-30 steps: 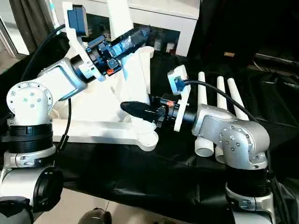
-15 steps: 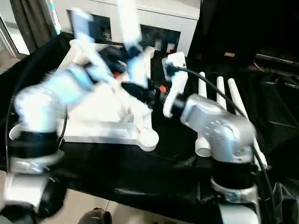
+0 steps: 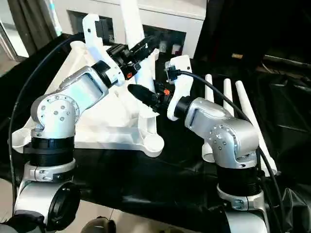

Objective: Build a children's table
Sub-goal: Pick table leg

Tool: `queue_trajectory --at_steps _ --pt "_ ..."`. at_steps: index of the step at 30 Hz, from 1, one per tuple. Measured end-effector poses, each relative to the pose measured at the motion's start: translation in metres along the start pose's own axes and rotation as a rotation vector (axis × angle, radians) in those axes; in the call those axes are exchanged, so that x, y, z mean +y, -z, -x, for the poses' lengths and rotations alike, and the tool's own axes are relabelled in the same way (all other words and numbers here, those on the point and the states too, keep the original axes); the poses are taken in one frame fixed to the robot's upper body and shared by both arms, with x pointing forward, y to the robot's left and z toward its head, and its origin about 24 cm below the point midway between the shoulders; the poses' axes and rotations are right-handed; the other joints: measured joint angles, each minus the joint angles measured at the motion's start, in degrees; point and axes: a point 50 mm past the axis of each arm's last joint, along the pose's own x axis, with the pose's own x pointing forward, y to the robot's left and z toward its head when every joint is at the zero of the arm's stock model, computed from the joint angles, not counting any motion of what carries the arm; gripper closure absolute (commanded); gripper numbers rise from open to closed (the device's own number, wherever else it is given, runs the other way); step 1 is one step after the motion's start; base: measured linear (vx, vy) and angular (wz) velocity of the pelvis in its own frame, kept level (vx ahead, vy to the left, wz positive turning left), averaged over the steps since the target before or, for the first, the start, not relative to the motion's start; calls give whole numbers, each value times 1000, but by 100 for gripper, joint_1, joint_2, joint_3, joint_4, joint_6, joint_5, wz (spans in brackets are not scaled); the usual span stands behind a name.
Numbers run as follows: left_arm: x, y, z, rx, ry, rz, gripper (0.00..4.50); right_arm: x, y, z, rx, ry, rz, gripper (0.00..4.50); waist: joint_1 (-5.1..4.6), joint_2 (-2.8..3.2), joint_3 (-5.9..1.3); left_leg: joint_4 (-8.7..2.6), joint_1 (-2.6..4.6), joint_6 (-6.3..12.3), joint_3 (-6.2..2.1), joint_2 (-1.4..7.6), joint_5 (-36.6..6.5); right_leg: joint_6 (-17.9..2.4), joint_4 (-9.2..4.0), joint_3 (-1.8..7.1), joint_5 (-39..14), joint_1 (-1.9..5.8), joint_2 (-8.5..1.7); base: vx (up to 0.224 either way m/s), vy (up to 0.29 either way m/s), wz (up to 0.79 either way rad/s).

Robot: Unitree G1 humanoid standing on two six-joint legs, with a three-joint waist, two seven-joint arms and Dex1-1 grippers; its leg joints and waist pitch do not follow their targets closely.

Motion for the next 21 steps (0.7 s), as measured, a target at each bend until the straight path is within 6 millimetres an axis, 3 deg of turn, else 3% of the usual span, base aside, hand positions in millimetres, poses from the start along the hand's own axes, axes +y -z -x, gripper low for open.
queue_trajectory --at_steps 9,10,11,14,21 --pt "4 -4 -1 27 51 4 257 -2 -3 2 6 0 45 252 0 0 0 0 0 0 0 0 0 0 0 0 0 0 0 0 0 0" --pt "4 -5 0 27 66 0 257 -2 -3 2 2 -5 54 196 0 0 0 -1 0 0 0 0 0 0 0 0 0 0 0 0 0 0" --pt "5 -7 2 31 85 -11 257 -1 -4 2 1 -19 57 182 -2 0 0 -1 0 0 0 0 0 0 0 0 0 -1 0 0 0 0" --pt "15 -19 11 33 84 -68 258 -1 -3 8 10 -76 52 164 -19 2 1 -2 0 0 0 1 0 0 2 -1 0 -3 0 0 0 0" --pt "1 -16 17 107 274 -60 260 -5 -8 31 36 -207 22 137 50 0 2 15 -3 4 0 0 -2 -5 0 0 4 6 -2 0 0 0"
